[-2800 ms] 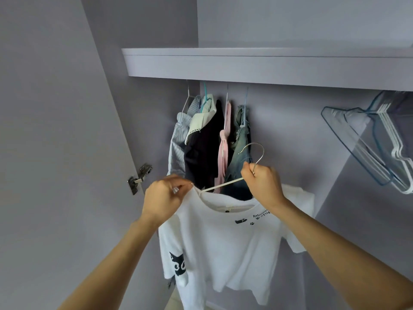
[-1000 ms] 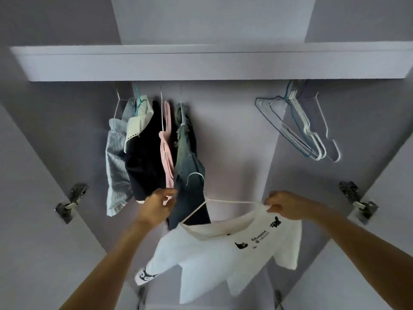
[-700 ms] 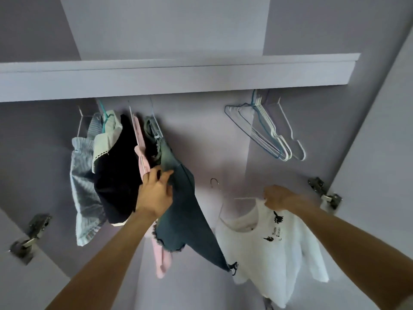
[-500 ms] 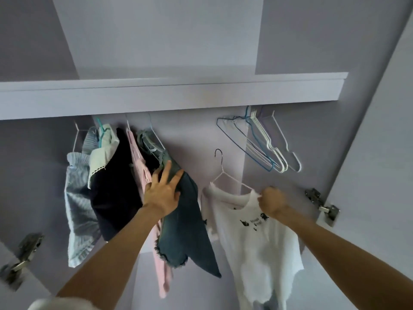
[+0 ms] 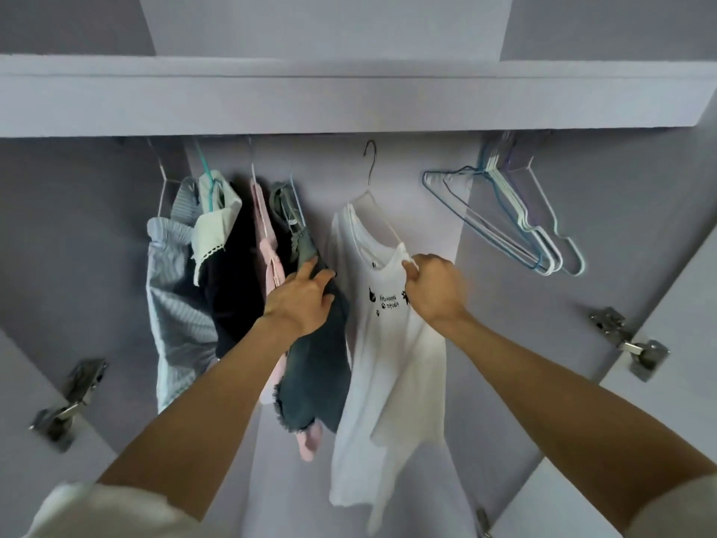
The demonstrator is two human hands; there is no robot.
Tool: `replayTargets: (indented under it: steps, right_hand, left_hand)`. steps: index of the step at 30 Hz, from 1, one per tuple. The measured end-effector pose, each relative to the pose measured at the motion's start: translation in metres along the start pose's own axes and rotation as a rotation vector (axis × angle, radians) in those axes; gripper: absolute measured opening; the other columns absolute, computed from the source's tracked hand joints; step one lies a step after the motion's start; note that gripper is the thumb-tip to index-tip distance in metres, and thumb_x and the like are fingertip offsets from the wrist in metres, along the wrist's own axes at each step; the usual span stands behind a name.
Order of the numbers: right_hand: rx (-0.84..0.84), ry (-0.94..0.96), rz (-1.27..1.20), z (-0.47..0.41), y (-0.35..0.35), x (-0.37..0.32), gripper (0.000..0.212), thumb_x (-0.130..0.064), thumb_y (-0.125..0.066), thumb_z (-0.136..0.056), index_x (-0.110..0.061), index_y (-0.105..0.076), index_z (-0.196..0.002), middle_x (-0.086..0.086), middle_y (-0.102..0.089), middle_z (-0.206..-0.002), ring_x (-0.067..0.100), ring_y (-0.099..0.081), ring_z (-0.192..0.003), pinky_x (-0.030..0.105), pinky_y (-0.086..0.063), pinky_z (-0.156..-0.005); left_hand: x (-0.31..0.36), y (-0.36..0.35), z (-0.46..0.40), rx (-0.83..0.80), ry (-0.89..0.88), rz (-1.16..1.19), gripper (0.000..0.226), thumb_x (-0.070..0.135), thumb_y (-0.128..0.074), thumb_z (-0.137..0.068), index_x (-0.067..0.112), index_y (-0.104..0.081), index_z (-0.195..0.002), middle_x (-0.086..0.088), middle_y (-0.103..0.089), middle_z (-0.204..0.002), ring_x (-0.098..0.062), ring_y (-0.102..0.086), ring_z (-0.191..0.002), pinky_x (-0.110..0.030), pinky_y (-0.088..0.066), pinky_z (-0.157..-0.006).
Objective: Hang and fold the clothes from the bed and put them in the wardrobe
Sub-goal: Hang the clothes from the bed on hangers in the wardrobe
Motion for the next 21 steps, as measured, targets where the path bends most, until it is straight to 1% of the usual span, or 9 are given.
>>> replayTargets:
  steps: [3, 7, 10, 12, 15, 17, 21]
  right_hand:
    - [0.054, 0.003, -0.010, -0.009, -0.013, -0.017, 0.033, -0.025, -0.037, -0.101, -0.003, -0.061, -0.095, 0.014, -0.062, -0.099, 0.034, -0.058, -0.090, 0.030, -0.028, -0.065]
    - [0.099, 0.025, -0.042, -0.029, -0.025, -0.039, 0.033, -0.025, -0.037, -0.101, -0.002, -0.061, -0.102, 0.014, -0.061, -0.103, 0.035, -0.058, -0.092, 0.031, -0.028, -0.066]
    - [0.125, 0.044, -0.057, -0.048, -0.032, -0.054, 0.032, -0.024, -0.037, -0.101, -0.002, -0.061, -0.103, 0.014, -0.061, -0.104, 0.035, -0.058, -0.092, 0.031, -0.029, -0.066]
    - [0.108, 0.052, -0.054, -0.057, -0.040, -0.061, 0.031, -0.023, -0.038, -0.100, -0.003, -0.061, -0.103, 0.013, -0.062, -0.104, 0.035, -0.059, -0.093, 0.031, -0.032, -0.066]
    - [0.038, 0.037, -0.035, -0.060, -0.056, -0.064, 0.028, -0.019, -0.039, -0.099, -0.004, -0.063, -0.100, 0.014, -0.065, -0.102, 0.036, -0.060, -0.093, 0.032, -0.036, -0.067]
    - [0.007, 0.038, -0.027, -0.057, -0.063, -0.062, 0.025, -0.015, -0.040, -0.098, -0.004, -0.062, -0.099, 0.013, -0.066, -0.099, 0.035, -0.061, -0.090, 0.031, -0.035, -0.065]
    - [-0.037, 0.082, -0.041, -0.046, -0.062, -0.057, 0.028, -0.019, -0.036, -0.100, -0.002, -0.057, -0.108, 0.014, -0.062, -0.104, 0.036, -0.059, -0.092, 0.031, -0.033, -0.065]
  left_hand:
    - [-0.003, -0.004, 0.003, 0.030, 0.006, 0.020, 0.051, 0.029, -0.041, -0.099, 0.026, -0.025, -0.147, 0.000, -0.005, -0.159, -0.028, -0.029, -0.138, -0.045, -0.040, -0.102]
    - [-0.009, -0.007, 0.006, 0.076, 0.009, 0.051, 0.050, 0.025, -0.042, -0.098, 0.026, -0.028, -0.146, 0.002, -0.007, -0.159, -0.026, -0.029, -0.138, -0.041, -0.042, -0.100]
    - [-0.010, -0.006, 0.009, 0.112, 0.002, 0.055, 0.050, 0.024, -0.042, -0.098, 0.026, -0.029, -0.146, 0.003, -0.009, -0.159, -0.025, -0.029, -0.137, -0.039, -0.042, -0.100]
    - [-0.013, -0.008, 0.012, 0.117, 0.010, 0.069, 0.050, 0.023, -0.043, -0.098, 0.026, -0.028, -0.146, 0.005, -0.008, -0.159, -0.024, -0.030, -0.137, -0.040, -0.042, -0.101]
    - [-0.021, -0.010, 0.016, 0.113, 0.028, 0.110, 0.051, 0.022, -0.044, -0.097, 0.026, -0.028, -0.146, 0.007, -0.008, -0.159, -0.024, -0.032, -0.135, -0.042, -0.044, -0.099]
    - [-0.022, -0.010, 0.018, 0.111, 0.024, 0.120, 0.053, 0.022, -0.044, -0.097, 0.026, -0.027, -0.146, 0.006, -0.009, -0.159, -0.024, -0.033, -0.135, -0.041, -0.044, -0.099]
    - [-0.021, -0.011, 0.020, 0.101, 0.020, 0.135, 0.056, 0.021, -0.044, -0.097, 0.026, -0.023, -0.148, 0.005, -0.007, -0.159, -0.023, -0.030, -0.136, -0.042, -0.044, -0.100]
Point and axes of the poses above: each hand's wrist, its own z-axis away from the middle knuckle, its own y-axis out of the back of the hand, x = y × z, the point moved 4 cm from there along -z, towards the middle knuckle
